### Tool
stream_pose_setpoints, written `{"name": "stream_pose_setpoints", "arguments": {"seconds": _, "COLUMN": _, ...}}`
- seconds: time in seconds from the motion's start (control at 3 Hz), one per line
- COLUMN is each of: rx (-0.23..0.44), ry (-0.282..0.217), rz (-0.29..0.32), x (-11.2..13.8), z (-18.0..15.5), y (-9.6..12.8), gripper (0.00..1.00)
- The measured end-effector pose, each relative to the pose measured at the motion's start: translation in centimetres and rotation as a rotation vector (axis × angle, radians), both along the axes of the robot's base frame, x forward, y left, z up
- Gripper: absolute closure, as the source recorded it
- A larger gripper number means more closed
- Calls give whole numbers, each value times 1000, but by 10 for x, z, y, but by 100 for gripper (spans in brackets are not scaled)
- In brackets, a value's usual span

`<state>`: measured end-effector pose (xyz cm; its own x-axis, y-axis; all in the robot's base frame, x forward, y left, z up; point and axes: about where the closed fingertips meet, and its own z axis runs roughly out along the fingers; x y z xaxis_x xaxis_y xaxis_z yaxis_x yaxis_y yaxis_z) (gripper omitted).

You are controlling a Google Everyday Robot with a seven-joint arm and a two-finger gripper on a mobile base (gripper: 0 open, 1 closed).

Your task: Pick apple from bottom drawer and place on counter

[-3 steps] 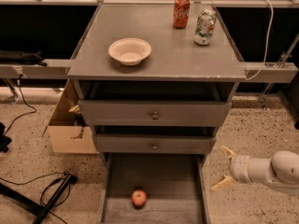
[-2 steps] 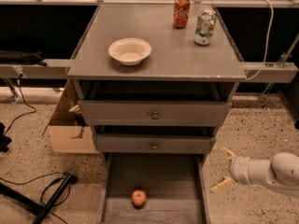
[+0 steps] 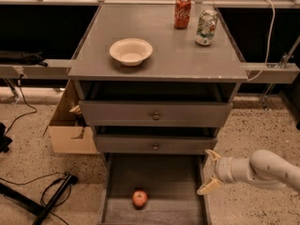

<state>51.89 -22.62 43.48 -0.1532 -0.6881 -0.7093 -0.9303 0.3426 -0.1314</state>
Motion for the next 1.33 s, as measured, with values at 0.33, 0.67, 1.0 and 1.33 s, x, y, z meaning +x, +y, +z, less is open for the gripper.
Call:
{"name": "stream_pose_setpoints", "arguments": {"seconds": 0.33, "rx": -43, "ry": -5, "rz": 93, "x": 11, "z": -59, "y": 38, "gripper": 0}}
{"name": "stream_pose_setpoints", "arguments": {"seconds": 0.67, "rx": -65, "ry": -11, "rz": 163, "x": 19, "z": -116, "y": 69, "gripper": 0}}
{"name": "stream_pose_setpoints", "arguments": {"seconds": 1.0, "rx": -66, "ry": -9, "rz": 238, "x": 24, "z": -199, "y": 115, "gripper": 0}}
{"name": "stream_pose_setpoints", "arguments": {"seconds": 1.33, "rx": -62, "ry": -3, "rz": 245, "x": 23, "z": -203, "y": 118, "gripper": 0}}
